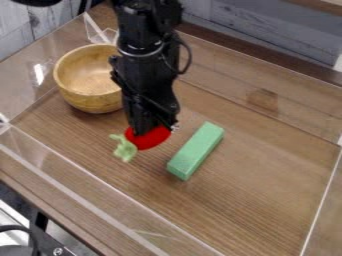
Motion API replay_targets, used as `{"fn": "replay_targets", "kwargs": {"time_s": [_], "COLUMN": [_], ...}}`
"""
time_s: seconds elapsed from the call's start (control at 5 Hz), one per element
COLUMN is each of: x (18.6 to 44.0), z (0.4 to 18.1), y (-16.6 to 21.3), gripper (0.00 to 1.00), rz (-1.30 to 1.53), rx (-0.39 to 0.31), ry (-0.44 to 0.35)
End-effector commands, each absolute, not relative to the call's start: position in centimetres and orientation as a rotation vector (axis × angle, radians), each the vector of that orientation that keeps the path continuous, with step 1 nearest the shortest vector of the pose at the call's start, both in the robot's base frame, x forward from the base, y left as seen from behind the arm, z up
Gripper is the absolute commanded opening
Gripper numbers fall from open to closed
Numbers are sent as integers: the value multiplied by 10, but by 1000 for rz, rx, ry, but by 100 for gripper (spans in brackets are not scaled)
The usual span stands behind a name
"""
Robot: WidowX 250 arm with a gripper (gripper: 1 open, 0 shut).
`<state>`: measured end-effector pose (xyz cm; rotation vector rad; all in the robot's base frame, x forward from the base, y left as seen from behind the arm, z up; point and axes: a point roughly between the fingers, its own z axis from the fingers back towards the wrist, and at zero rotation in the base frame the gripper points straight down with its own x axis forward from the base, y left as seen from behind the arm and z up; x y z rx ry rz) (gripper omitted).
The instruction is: Move the red object to the left side of the table
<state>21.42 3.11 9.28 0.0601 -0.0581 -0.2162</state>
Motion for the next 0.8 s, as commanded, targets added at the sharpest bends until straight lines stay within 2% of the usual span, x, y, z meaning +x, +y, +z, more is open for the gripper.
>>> {"fn": "replay_targets", "kwargs": {"time_s": [0.0,0.6], "x": [218,219], "z": [96,78], "y": [39,51], "gripper": [0,0], "rz": [-197,-140], "rx": [68,57], "ry": [-92,-87]}}
